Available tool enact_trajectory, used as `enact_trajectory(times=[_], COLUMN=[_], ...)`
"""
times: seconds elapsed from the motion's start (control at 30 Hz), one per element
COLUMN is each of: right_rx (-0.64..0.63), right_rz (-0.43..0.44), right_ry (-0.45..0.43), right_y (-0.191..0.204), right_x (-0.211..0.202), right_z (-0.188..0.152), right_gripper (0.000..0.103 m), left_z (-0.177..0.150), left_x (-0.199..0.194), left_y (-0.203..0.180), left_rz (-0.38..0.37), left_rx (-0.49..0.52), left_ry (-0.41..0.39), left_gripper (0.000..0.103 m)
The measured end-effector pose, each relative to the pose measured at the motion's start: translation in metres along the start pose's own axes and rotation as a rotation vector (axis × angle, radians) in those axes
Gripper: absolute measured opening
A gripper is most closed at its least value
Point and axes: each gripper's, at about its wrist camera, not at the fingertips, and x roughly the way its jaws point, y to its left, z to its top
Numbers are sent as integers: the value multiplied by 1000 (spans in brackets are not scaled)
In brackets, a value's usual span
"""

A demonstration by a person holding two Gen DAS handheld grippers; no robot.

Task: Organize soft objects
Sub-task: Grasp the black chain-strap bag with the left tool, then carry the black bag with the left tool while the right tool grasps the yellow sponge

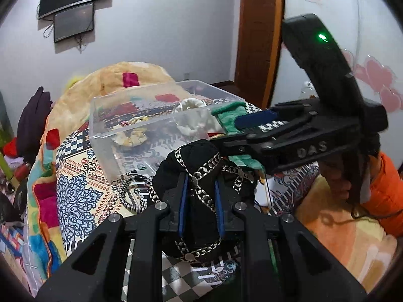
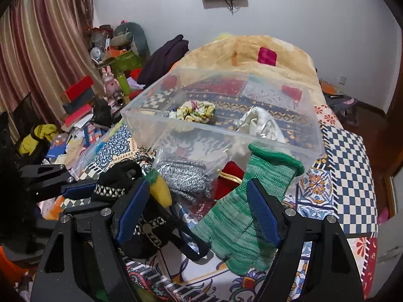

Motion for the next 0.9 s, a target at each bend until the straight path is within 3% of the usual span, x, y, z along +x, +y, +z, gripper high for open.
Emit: enact_trajectory(times=[0.23,0.53,0.67,0.9], right_rx=[-93,-174,-220,-148], right_rz=[-74,-149,-192,-145], right_ry=[44,89,99,32], right_y=[10,16,23,9], right_x=[20,33,36,12], right_z=[-2,-12,-17,-7], right_gripper=[77,77,77,74], left_z=[-8,-4,-3,-3], left_x=[6,-21,-29,-26], left_y=[5,24,40,44], left_rz=[8,67,57,56], left_rx=[-30,-77,-133,-130], left_ry=[35,-12,-29,-24], left_gripper=[16,12,12,12])
